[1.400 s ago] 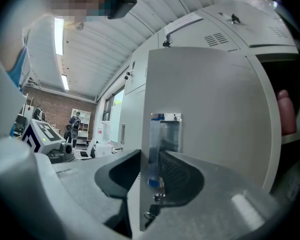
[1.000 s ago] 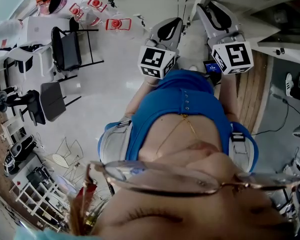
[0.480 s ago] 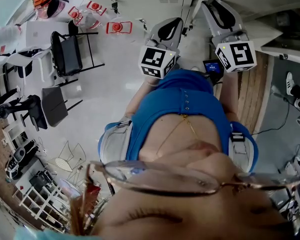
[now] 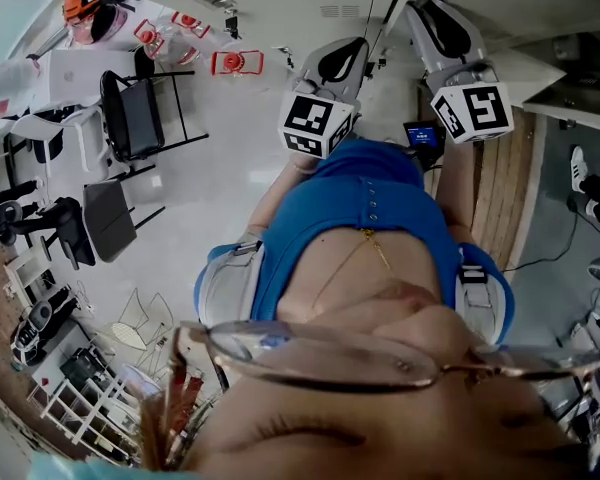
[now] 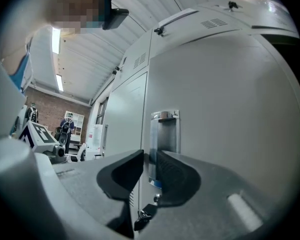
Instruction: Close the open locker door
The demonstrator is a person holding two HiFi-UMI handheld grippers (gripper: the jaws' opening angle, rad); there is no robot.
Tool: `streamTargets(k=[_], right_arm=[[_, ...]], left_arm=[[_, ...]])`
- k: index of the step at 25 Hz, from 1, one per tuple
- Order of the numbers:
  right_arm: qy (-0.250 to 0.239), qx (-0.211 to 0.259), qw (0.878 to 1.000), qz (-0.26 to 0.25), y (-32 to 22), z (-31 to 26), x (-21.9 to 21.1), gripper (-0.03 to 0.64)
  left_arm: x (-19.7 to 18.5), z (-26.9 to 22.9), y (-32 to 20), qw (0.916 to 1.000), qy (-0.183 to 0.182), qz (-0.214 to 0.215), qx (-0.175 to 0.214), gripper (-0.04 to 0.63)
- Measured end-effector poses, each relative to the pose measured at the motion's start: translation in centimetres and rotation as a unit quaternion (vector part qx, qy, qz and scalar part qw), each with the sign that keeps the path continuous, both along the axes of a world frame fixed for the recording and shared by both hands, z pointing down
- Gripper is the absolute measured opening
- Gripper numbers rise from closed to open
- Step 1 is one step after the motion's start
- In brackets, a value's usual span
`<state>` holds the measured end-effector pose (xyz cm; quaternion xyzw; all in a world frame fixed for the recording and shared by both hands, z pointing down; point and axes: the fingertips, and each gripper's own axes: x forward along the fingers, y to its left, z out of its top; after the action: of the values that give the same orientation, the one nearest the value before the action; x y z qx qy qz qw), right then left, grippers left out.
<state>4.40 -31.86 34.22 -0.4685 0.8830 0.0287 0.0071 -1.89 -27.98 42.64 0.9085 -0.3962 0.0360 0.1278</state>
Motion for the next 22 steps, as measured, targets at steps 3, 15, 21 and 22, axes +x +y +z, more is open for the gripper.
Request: streamTargets(k=[3,15,21,22], right_arm=[[-0.013,-0.005,1.000,0.002,-0.3,-0.2,0.1,0.072],[-0.018,-0.008,1.000,0.024,-2.5,0.3,0.3,0.057],[-0.011,-0.013,0.999,0.029,-2.9,0.2,0.1,0.054],[-0.012,-0.015,0.999,0.032,-2.9,0.2,0.1,0.054]], left_arm=[[0.1,-0.3,-0.3,1.0000,0.000,0.005,-0.001,-0.002],[0.5,0.6,-1.9,0.9998,0.001,0.013,-0.013,-0.002],[0.6,0.8,-2.1,0.9998,0.002,0.013,-0.014,-0.002],[0.6,0.8,-2.2,0.9998,0.002,0.013,-0.015,-0.002]])
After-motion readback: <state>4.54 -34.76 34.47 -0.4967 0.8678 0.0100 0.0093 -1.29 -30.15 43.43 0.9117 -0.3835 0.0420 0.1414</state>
